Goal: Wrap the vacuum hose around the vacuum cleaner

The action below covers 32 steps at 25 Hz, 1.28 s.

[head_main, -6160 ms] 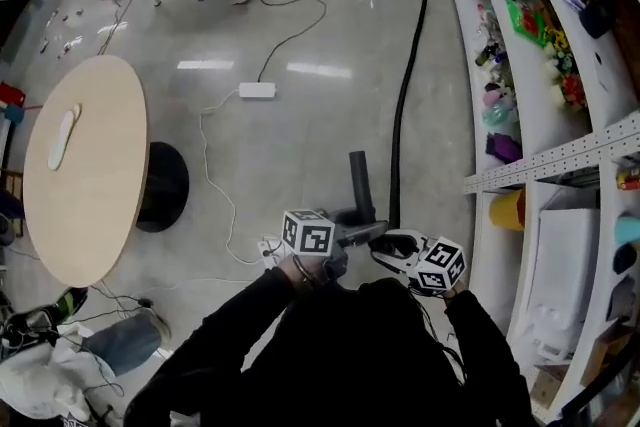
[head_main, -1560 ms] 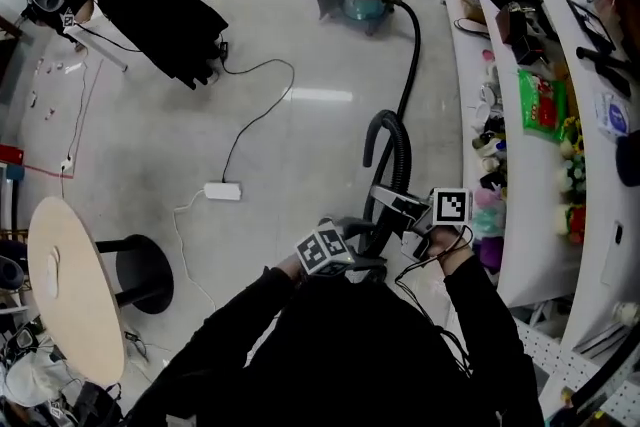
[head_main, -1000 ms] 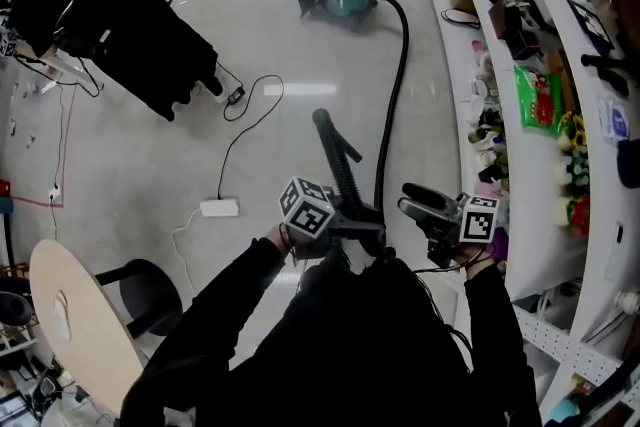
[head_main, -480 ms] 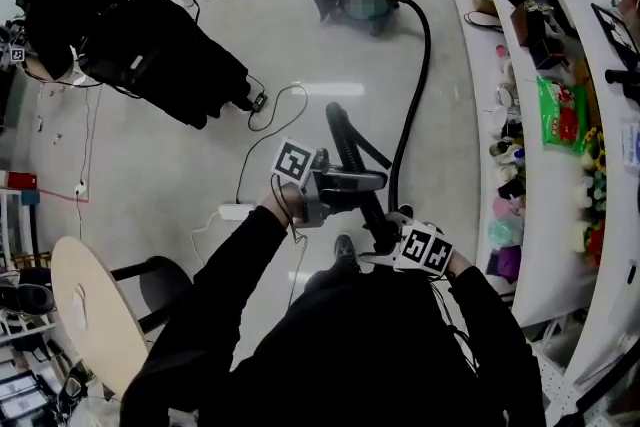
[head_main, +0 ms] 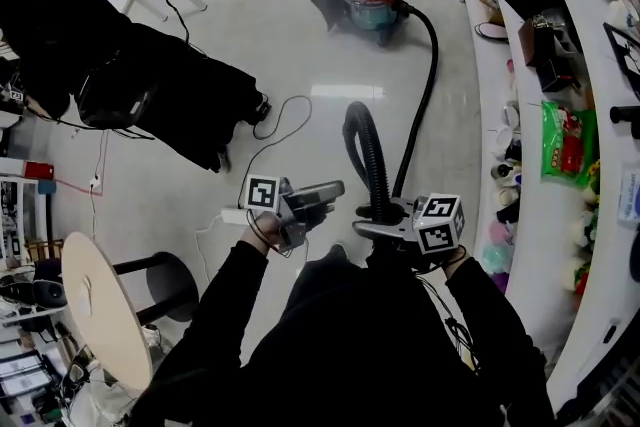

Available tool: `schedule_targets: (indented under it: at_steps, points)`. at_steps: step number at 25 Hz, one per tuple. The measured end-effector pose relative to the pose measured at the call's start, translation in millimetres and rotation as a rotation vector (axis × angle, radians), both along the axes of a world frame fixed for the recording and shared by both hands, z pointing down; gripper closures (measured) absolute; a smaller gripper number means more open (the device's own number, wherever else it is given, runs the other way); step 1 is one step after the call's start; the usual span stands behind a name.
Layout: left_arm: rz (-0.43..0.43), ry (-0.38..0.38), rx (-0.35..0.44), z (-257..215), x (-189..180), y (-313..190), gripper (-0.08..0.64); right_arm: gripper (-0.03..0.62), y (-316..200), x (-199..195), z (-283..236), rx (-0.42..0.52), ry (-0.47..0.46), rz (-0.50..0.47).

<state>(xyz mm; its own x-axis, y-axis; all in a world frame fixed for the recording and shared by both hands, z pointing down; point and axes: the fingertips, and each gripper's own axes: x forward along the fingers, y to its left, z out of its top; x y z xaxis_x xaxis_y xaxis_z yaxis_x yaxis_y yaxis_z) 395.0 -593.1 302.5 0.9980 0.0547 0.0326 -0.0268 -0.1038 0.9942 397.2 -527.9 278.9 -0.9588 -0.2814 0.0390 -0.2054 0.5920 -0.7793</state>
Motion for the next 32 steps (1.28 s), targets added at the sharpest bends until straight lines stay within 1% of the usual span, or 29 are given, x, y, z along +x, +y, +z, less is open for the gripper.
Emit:
schedule_targets:
  at_steps: [1, 2, 4, 5, 7, 8, 10, 13, 14, 15, 16, 18, 19, 20, 21, 23, 24, 25, 26, 27, 28, 29, 30, 32]
  points:
    - [0.053, -0.068, 0.090, 10, -6, 15, 0.204, 0.443, -12, 8, -3, -0.030, -0.036, 0.025]
    - [0.122, -0.133, 0.201, 16, -8, 32, 0.204, 0.443, -25, 15, -4, -0.069, -0.072, 0.056]
    - [0.269, -0.229, 0.440, 15, 0, 67, 0.204, 0.442, -50, 27, -3, -0.163, -0.124, 0.128]
    - [0.327, -0.268, 0.556, 13, 7, 79, 0.204, 0.442, -62, 32, -1, -0.210, -0.142, 0.167]
    - [0.395, -0.355, 0.760, 19, 25, 86, 0.204, 0.442, -86, 43, 1, -0.281, -0.192, 0.243]
    - [0.412, -0.396, 0.838, 28, 32, 85, 0.204, 0.442, -100, 48, -1, -0.300, -0.223, 0.277]
    - [0.427, -0.441, 0.937, 51, 48, 79, 0.204, 0.442, -126, 58, -2, -0.329, -0.286, 0.346]
    - [0.421, -0.472, 1.025, 76, 68, 60, 0.206, 0.442, -160, 71, 3, -0.383, -0.352, 0.432]
    - [0.406, -0.474, 1.044, 77, 71, 48, 0.226, 0.442, -170, 74, 3, -0.389, -0.372, 0.449]
    - [0.391, -0.466, 1.050, 75, 71, 36, 0.386, 0.442, -181, 76, 1, -0.391, -0.397, 0.459]
    - [0.389, -0.449, 1.041, 71, 69, 25, 0.407, 0.442, -192, 77, -2, -0.392, -0.426, 0.460]
    - [0.435, -0.410, 0.996, 60, 62, 7, 0.410, 0.440, -213, 75, -6, -0.403, -0.478, 0.443]
    - [0.469, -0.400, 0.963, 55, 55, -3, 0.410, 0.420, -223, 73, -7, -0.409, -0.484, 0.433]
    - [0.494, -0.398, 0.919, 50, 48, -17, 0.410, 0.353, -234, 72, -5, -0.413, -0.471, 0.430]
    - [0.509, -0.400, 0.866, 46, 40, -33, 0.410, 0.312, -243, 72, -2, -0.418, -0.446, 0.434]
    - [0.543, -0.406, 0.772, 37, 25, -65, 0.410, 0.285, -254, 80, 12, -0.441, -0.394, 0.464]
    - [0.576, -0.406, 0.743, 34, 18, -79, 0.408, 0.285, -255, 88, 23, -0.452, -0.353, 0.489]
    - [0.615, -0.399, 0.724, 30, 11, -90, 0.408, 0.285, -253, 96, 36, -0.457, -0.285, 0.520]
    - [0.650, -0.386, 0.709, 26, 6, -99, 0.408, 0.285, -250, 105, 48, -0.448, -0.189, 0.553]
    - [0.680, -0.371, 0.693, 23, 2, -109, 0.408, 0.285, -246, 114, 57, -0.418, -0.066, 0.582]
    - [0.708, -0.359, 0.680, 20, -1, -118, 0.408, 0.285, -243, 122, 62, -0.360, 0.085, 0.596]
    - [0.737, -0.353, 0.672, 18, -5, -127, 0.408, 0.285, -241, 128, 62, -0.265, 0.265, 0.588]
    - [0.771, -0.354, 0.670, 17, -8, -134, 0.408, 0.285, -242, 131, 57, -0.134, 0.468, 0.553]
    - [0.852, -0.370, 0.676, 19, -14, -145, 0.408, 0.285, -255, 123, 39, 0.201, 0.868, 0.424]
